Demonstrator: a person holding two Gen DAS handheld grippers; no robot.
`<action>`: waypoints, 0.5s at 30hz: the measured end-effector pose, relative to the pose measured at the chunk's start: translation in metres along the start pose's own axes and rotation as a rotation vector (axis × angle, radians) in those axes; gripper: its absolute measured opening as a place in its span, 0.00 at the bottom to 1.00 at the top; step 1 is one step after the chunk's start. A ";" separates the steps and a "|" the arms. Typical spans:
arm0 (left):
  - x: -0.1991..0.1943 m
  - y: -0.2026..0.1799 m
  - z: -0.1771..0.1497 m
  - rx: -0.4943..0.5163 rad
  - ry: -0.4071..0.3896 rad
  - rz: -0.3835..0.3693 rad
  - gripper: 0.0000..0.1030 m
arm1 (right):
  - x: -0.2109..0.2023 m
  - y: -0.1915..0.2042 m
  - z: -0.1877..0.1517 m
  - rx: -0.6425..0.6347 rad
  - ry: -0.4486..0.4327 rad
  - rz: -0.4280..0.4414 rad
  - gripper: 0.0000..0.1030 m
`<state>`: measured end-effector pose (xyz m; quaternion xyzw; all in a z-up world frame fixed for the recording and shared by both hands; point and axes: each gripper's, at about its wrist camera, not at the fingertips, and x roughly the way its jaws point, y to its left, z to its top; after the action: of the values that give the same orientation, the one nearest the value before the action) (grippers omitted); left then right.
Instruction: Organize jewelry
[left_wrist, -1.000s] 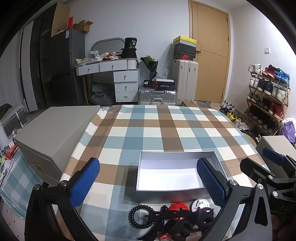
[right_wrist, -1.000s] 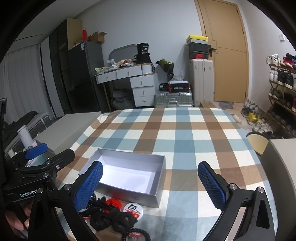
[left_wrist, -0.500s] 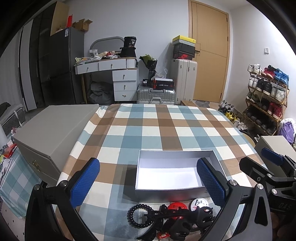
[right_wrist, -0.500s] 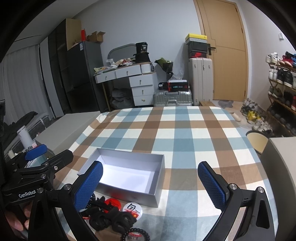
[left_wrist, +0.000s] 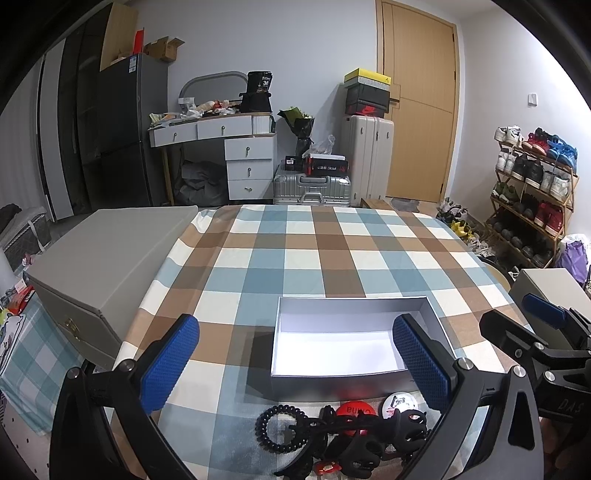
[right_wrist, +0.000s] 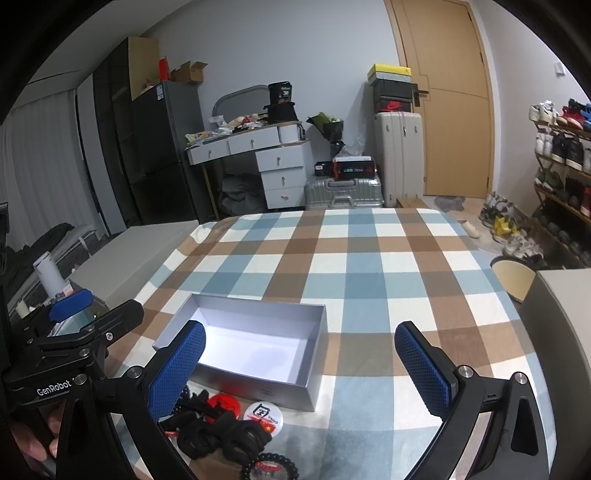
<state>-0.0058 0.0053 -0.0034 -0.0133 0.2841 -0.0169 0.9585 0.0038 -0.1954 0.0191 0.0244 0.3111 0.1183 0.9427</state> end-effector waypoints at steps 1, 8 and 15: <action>0.000 0.000 0.000 0.000 0.001 0.000 0.99 | 0.000 0.000 0.000 0.000 0.000 0.000 1.00; 0.001 0.002 -0.001 -0.004 0.003 0.006 0.99 | 0.002 0.000 0.000 0.000 0.013 0.001 1.00; 0.001 0.005 -0.001 -0.007 0.007 0.009 0.99 | 0.005 -0.001 0.000 0.008 0.039 0.010 1.00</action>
<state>-0.0054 0.0104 -0.0050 -0.0152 0.2877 -0.0116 0.9575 0.0079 -0.1951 0.0157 0.0275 0.3300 0.1220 0.9357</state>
